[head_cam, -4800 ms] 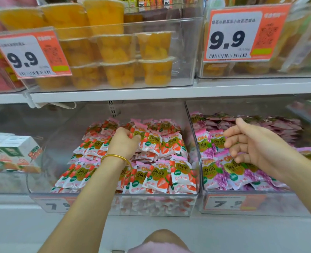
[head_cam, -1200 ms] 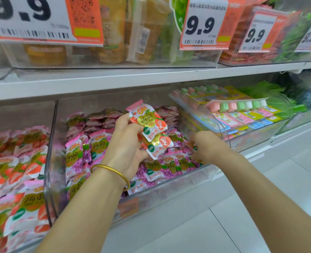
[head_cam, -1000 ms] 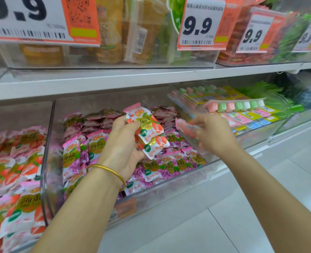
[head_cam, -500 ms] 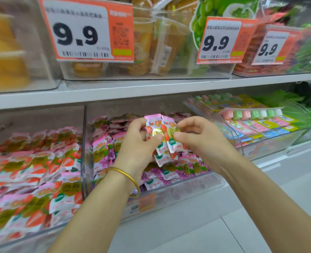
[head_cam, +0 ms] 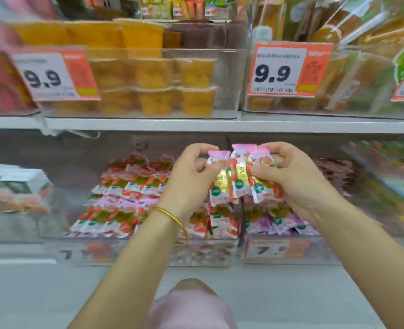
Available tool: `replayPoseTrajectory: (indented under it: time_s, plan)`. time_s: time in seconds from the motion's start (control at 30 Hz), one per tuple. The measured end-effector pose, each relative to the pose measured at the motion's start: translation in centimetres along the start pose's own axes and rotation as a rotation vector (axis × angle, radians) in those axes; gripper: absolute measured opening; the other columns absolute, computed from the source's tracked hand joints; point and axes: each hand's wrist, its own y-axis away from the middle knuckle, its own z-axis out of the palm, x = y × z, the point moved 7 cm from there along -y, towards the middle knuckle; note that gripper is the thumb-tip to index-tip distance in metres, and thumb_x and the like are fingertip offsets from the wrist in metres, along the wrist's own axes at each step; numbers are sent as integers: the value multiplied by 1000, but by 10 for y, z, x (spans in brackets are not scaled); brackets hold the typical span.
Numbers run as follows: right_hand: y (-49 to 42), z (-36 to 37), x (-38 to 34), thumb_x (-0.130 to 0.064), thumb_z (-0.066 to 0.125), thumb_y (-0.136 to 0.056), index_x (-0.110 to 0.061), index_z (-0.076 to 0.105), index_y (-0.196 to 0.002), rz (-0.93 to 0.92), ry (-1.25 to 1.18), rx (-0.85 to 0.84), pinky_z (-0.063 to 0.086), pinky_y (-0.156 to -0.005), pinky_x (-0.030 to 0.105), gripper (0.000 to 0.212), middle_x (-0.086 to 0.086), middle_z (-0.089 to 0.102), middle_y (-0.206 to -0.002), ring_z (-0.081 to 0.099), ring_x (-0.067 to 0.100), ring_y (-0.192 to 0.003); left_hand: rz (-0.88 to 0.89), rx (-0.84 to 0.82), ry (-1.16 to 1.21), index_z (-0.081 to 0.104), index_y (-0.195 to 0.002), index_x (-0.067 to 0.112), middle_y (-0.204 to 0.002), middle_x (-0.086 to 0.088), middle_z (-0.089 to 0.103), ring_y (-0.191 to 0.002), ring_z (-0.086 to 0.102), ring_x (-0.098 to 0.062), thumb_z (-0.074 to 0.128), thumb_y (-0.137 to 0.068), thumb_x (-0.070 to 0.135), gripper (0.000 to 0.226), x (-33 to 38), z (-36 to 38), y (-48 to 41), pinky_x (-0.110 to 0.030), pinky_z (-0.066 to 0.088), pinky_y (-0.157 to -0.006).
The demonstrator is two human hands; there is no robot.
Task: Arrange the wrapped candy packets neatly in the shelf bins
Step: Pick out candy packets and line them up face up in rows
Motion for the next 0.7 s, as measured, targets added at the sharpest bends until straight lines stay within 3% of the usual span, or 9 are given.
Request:
replayPoseTrajectory:
  time_s: [0.13,0.2,0.27,0.37,0.53,0.63,0.7]
  plan:
    - [-1,56,3,-6,73,-78,-21,55,-103,-15,267,-54,47,-64,38,34,-1,60,-86,56,19,-69,-35,225,-227,54,-106,13,-79,-6,54,-58,45,-10,55,-89,5,19,-23,-86,-5,-10,36,-42]
    - [-4,82,12,-8,73,-78,-18,53,-104,2,363,-73,45,-64,31,35,-7,52,-84,53,18,-71,-74,263,-373,54,-109,9,-93,-9,55,-66,49,-13,55,-88,2,23,-40,-112,-6,-10,39,-48]
    - [-8,102,23,-9,73,-78,-17,52,-106,41,425,-82,42,-58,26,36,-7,50,-82,52,15,-67,-109,268,-510,54,-114,7,-105,-11,54,-76,50,-19,55,-87,1,27,-56,-125,-5,-20,43,-63]
    - [-11,126,37,-12,73,-79,-14,50,-110,89,511,-131,39,-53,26,39,-2,51,-84,48,14,-62,-121,231,-709,54,-115,8,-110,-14,58,-85,50,-23,57,-87,5,28,-70,-128,-4,-27,39,-73]
    - [-12,147,43,-20,67,-81,-15,48,-113,14,1000,-166,50,-73,34,37,7,58,-105,58,27,-91,-124,102,-1012,55,-120,10,-123,-15,58,-115,51,-31,56,-91,13,30,-80,-125,-7,-37,42,-95]
    - [-13,137,38,-23,70,-81,-11,50,-114,31,985,-131,51,-82,37,41,9,58,-108,56,27,-96,-128,40,-1054,56,-122,10,-126,-14,57,-118,50,-31,53,-92,10,30,-84,-127,-8,-38,41,-98]
    - [-14,130,34,-28,73,-80,-8,52,-117,21,914,-141,47,-77,31,46,9,58,-111,55,22,-91,-111,9,-1043,58,-120,11,-125,-13,58,-117,51,-30,50,-91,4,31,-86,-129,-9,-35,42,-98]
